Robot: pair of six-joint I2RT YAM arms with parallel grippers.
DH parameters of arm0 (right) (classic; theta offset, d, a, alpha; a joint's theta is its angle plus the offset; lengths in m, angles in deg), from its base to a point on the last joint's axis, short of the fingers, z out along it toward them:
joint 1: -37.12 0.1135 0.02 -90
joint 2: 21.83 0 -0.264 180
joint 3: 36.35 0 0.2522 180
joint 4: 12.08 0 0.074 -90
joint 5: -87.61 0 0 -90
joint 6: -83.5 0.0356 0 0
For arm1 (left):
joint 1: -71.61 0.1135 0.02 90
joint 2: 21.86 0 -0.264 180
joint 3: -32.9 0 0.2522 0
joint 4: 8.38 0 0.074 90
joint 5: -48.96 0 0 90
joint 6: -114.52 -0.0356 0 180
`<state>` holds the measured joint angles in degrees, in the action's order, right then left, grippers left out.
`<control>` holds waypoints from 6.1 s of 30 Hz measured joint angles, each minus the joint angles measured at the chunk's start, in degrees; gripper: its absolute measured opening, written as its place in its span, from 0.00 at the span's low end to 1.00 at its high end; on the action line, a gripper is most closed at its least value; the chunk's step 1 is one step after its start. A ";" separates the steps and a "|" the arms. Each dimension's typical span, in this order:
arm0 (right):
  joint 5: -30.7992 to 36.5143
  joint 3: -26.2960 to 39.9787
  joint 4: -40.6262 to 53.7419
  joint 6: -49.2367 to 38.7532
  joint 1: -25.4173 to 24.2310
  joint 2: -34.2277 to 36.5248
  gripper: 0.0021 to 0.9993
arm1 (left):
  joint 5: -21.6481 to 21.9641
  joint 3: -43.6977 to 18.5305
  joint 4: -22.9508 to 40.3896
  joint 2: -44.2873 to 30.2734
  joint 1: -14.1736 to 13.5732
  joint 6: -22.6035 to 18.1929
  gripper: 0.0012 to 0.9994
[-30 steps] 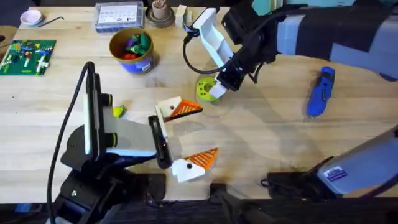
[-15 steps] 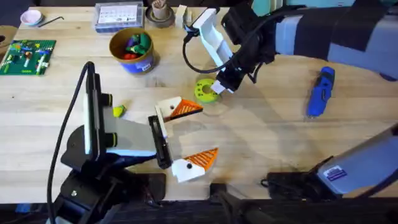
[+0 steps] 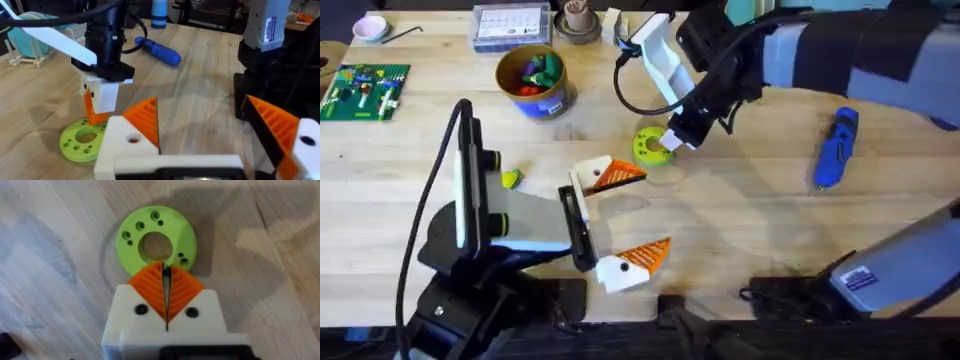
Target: Pick up the gripper from the table and insert it into the empty holder that is missing its gripper. Then pick up a screw, insert it into the mounting hole, and use the screwdriver to tighten it. Finally, clean up the table by picking up the vegetable and placing it into the bucket.
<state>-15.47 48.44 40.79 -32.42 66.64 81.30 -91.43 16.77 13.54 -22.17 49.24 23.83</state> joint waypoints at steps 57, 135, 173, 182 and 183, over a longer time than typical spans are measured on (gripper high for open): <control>-11.18 30.18 28.51 13.56 19.67 -9.29 0.00 | 0.02 0.00 0.02 0.00 0.00 0.00 0.99; -11.39 29.31 29.82 9.16 20.98 -4.58 0.00 | -0.72 0.00 0.15 0.02 0.00 0.24 0.99; -11.40 29.29 32.43 8.78 9.23 -11.39 0.99 | -0.83 0.09 -0.72 0.01 0.00 0.22 0.99; -11.41 29.29 35.11 8.81 5.67 -11.40 0.99 | -0.83 0.13 -0.70 0.00 0.00 0.22 0.99; -11.40 29.29 35.11 8.81 5.48 -11.40 0.99 | -0.83 0.13 -0.70 0.00 0.00 0.22 0.99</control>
<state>-26.87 77.72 75.90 -23.60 72.12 69.90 -92.26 16.90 12.85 -22.17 49.24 24.05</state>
